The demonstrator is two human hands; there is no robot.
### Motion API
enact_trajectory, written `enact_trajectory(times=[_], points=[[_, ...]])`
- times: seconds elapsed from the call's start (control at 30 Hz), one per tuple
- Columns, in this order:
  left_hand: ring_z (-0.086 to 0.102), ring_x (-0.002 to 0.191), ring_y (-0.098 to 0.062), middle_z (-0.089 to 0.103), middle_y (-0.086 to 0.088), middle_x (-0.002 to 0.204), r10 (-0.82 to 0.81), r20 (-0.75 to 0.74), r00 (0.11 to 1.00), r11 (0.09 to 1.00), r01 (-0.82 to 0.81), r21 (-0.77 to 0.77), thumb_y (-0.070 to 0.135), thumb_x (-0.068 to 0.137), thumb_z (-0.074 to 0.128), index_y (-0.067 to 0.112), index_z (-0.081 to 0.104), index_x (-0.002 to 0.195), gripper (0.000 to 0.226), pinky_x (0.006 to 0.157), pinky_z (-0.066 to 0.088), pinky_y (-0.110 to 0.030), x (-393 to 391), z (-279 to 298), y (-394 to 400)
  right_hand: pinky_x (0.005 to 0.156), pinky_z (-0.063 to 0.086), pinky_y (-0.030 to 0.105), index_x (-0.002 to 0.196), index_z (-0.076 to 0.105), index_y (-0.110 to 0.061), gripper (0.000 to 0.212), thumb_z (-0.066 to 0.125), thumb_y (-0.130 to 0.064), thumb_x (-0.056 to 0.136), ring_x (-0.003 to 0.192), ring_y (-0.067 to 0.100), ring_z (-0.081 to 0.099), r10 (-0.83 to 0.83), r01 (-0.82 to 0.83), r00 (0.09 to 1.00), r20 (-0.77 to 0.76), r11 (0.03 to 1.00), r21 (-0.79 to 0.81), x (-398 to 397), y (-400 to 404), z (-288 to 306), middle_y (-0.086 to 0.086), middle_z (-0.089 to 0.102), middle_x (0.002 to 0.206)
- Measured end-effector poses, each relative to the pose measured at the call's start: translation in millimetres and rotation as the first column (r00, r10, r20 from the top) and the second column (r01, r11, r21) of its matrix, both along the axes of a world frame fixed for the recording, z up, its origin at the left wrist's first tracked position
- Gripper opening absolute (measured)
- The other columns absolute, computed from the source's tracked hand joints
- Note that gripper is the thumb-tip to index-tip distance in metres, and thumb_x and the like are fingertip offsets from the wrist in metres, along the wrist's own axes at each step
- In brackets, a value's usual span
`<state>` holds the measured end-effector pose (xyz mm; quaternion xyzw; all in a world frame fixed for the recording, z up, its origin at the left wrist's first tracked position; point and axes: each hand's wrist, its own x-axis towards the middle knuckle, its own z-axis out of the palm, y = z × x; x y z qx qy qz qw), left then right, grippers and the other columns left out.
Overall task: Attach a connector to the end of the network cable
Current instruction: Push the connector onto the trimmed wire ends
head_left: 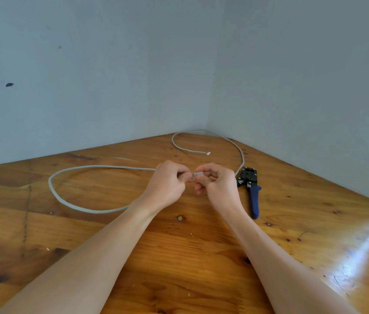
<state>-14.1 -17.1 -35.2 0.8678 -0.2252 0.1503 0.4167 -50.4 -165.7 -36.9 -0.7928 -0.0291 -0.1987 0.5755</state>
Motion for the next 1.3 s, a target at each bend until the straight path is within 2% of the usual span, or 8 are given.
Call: enact_trajectory(times=[0.13, 0.33, 0.47, 0.63, 0.8, 1.03, 1.17, 1.3], points=[[0.065, 0.091, -0.01, 0.07, 0.017, 0.083, -0.028, 0.018, 0.999, 1.0, 0.028, -0.01, 0.023, 0.097, 0.062, 0.025, 0.078, 0.09, 0.018, 0.093, 0.046, -0.035, 2.2, 0.9, 1.2, 0.066, 0.063, 0.029, 0.102, 0.068, -0.016, 0.016, 0.063, -0.003, 0.096, 0.066, 0.013, 0.072, 0.01, -0.011, 1.0, 0.01, 0.998, 0.056, -2.3, 1.5, -1.9, 0.005, 0.074, 0.087], [0.063, 0.079, 0.003, 0.07, 0.013, 0.073, -0.047, 0.024, 0.999, 0.998, 0.048, -0.035, 0.023, 0.098, 0.061, 0.021, 0.078, 0.093, 0.018, 0.07, 0.04, -0.012, 4.3, -0.7, 4.4, 0.067, 0.061, 0.024, 0.106, 0.068, -0.017, 0.018, 0.062, -0.003, 0.096, 0.073, 0.014, 0.075, 0.006, -0.01, 0.999, 0.036, 0.992, 0.127, -2.9, 1.8, -1.3, 0.006, 0.075, 0.09], [0.063, 0.08, 0.008, 0.071, 0.016, 0.073, -0.042, 0.023, 0.999, 0.996, 0.043, -0.075, 0.025, 0.097, 0.063, 0.024, 0.079, 0.09, 0.017, 0.07, 0.04, -0.01, 5.4, -1.7, 5.3, 0.063, 0.06, 0.023, 0.107, 0.069, -0.014, 0.014, 0.062, -0.007, 0.097, 0.074, 0.017, 0.075, 0.035, -0.043, 0.998, 0.045, 0.978, 0.203, -4.0, 2.7, 0.9, 0.007, 0.075, 0.091], [0.065, 0.081, 0.004, 0.071, 0.021, 0.072, -0.031, 0.072, 0.997, 0.993, 0.04, -0.113, 0.024, 0.094, 0.067, 0.026, 0.08, 0.093, 0.013, 0.076, 0.045, -0.014, 5.4, -1.4, 6.2, 0.062, 0.059, 0.023, 0.109, 0.065, -0.011, 0.013, 0.059, -0.005, 0.099, 0.072, 0.017, 0.075, 0.015, -0.026, 0.999, 0.048, 0.971, 0.236, -2.5, 3.2, 1.0, 0.008, 0.075, 0.092], [0.064, 0.087, 0.013, 0.065, 0.036, 0.075, -0.021, 0.126, 0.992, 0.988, 0.039, -0.147, 0.019, 0.091, 0.07, 0.023, 0.08, 0.102, 0.015, 0.077, 0.043, 0.0, 5.1, -2.2, 6.6, 0.067, 0.06, 0.022, 0.101, 0.069, -0.012, 0.016, 0.061, 0.001, 0.096, 0.078, 0.015, 0.076, 0.003, -0.021, 0.995, 0.103, 0.984, 0.176, -1.7, 1.4, 0.7, 0.005, 0.076, 0.09], [0.065, 0.089, 0.004, 0.068, 0.027, 0.083, -0.03, 0.165, 0.986, 0.984, 0.059, -0.169, 0.013, 0.091, 0.071, 0.024, 0.08, 0.102, 0.018, 0.078, 0.045, -0.005, 4.1, -0.3, 6.7, 0.069, 0.059, 0.021, 0.092, 0.071, -0.016, 0.022, 0.064, 0.004, 0.093, 0.078, 0.014, 0.076, -0.011, -0.015, 0.991, 0.136, 0.982, 0.188, -2.6, 1.8, 2.5, 0.003, 0.077, 0.085], [0.067, 0.086, -0.001, 0.075, 0.012, 0.087, -0.038, 0.157, 0.987, 0.978, 0.069, -0.197, 0.012, 0.091, 0.071, 0.021, 0.08, 0.103, 0.017, 0.078, 0.05, -0.012, 2.8, -0.5, 5.8, 0.071, 0.06, 0.022, 0.09, 0.071, -0.017, 0.022, 0.066, 0.005, 0.091, 0.08, 0.014, 0.076, -0.009, -0.016, 0.991, 0.133, 0.982, 0.187, -3.5, -0.7, 3.5, 0.003, 0.078, 0.086], [0.068, 0.082, -0.007, 0.075, 0.008, 0.086, -0.045, 0.151, 0.988, 0.975, 0.076, -0.208, 0.012, 0.091, 0.07, 0.021, 0.08, 0.102, 0.017, 0.076, 0.052, -0.02, 2.3, 0.4, 5.2, 0.074, 0.061, 0.023, 0.088, 0.072, -0.017, 0.024, 0.066, 0.006, 0.09, 0.082, 0.014, 0.077, 0.006, -0.032, 0.99, 0.138, 0.982, 0.188, -4.3, -1.8, 4.0, 0.002, 0.079, 0.086]])
